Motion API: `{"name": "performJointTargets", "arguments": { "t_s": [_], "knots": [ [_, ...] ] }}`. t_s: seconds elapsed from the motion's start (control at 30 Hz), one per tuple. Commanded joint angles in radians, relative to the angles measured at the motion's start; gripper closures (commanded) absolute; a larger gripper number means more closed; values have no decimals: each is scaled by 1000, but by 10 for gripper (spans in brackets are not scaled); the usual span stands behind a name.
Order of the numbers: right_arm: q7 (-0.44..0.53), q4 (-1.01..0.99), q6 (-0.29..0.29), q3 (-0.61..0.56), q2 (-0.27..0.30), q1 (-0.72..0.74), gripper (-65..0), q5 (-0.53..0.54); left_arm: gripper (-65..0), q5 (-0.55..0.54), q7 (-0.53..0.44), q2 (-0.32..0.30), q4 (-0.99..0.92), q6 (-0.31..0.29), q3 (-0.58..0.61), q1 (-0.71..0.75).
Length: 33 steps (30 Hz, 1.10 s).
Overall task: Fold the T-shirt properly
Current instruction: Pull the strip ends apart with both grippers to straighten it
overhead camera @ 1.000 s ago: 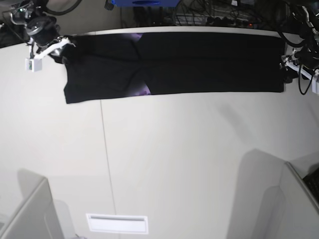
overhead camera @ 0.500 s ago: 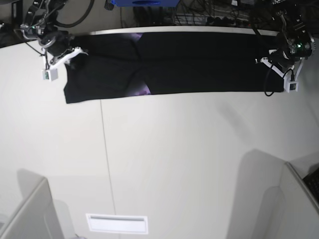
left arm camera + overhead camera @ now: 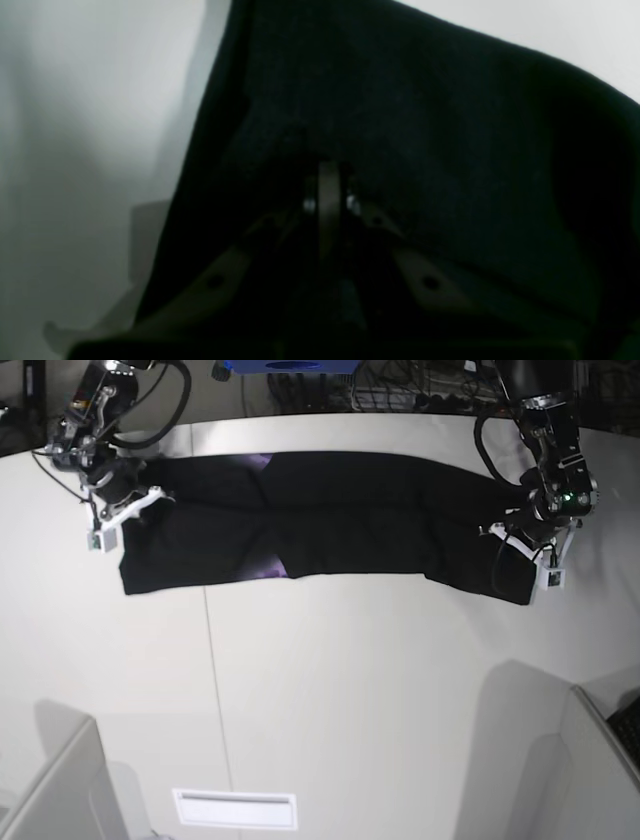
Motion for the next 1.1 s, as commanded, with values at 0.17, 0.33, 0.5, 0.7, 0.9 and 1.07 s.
{"name": "performJointTargets", "arguments": {
  "t_s": [0.17, 0.33, 0.5, 0.7, 0.9, 1.07],
  "knots": [
    [-7, -19, -9, 110, 3, 48, 0, -39, 0, 13, 118, 15, 71, -6, 9, 0],
    [-7, -4, -6, 107, 0, 47, 0, -33, 0, 10, 138, 20, 155, -6, 2, 8],
    [-9, 111, -3, 107, -26, 39, 0, -33, 0, 8, 164, 21, 269, -7, -94, 12],
    [-60, 315, -1, 102, -59, 22, 0, -31, 0, -171, 256, 12, 346, -87, -278, 31],
    [-116, 340, 96, 102, -71, 21, 0, -31, -146, -404, 251, -2, 344, -144, -453, 92],
    [-116, 342, 106, 97, -95, 10, 0, -33, -545, -412, 250, -2, 269, -144, -459, 74]
  ]
}}
